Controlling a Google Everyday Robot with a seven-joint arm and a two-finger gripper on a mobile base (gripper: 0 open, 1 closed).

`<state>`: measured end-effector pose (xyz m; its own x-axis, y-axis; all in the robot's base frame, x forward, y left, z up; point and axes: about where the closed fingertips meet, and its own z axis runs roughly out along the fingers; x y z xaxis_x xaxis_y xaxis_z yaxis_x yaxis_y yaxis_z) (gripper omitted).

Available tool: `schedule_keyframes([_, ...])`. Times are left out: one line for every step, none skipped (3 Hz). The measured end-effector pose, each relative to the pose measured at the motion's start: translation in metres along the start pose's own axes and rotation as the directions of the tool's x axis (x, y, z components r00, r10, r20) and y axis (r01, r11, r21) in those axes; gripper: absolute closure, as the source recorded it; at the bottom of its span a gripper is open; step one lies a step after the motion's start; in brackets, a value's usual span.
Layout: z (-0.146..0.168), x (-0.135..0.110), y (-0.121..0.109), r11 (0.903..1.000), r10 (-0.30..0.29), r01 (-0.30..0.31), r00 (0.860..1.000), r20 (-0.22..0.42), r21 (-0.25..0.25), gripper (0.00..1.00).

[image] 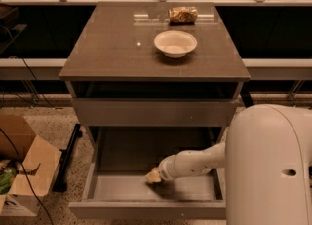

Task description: Place orange into middle drawer

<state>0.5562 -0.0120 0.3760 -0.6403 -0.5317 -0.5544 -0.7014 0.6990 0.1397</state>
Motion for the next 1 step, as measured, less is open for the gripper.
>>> schedule_keyframes([0.0004,-0.0006,0.0007,1.0,-0.004,0.004,1.0,-0.002,0.0,0.0])
